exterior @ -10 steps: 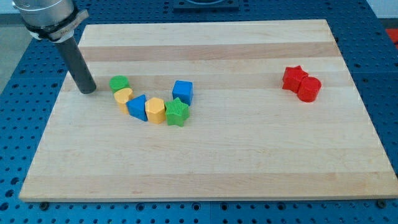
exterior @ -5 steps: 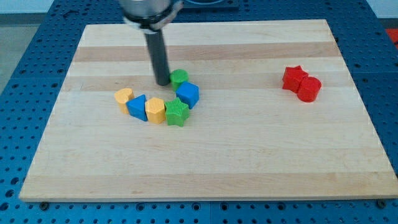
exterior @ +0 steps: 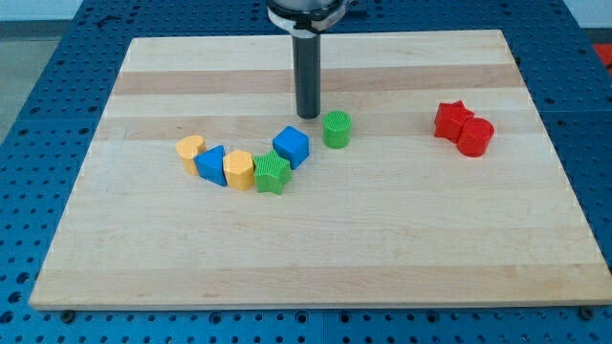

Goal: Push green circle towards red circle

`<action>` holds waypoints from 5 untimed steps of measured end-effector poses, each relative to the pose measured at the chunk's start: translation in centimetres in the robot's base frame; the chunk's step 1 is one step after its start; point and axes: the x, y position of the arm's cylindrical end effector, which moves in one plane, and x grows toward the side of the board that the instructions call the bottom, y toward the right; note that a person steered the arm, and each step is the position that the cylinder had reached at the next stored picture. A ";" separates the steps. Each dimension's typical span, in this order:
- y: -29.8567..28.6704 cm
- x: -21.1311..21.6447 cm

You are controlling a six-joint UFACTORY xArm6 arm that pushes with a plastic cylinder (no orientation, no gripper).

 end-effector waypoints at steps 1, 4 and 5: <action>0.0 0.0; -0.2 2.7; -0.1 3.3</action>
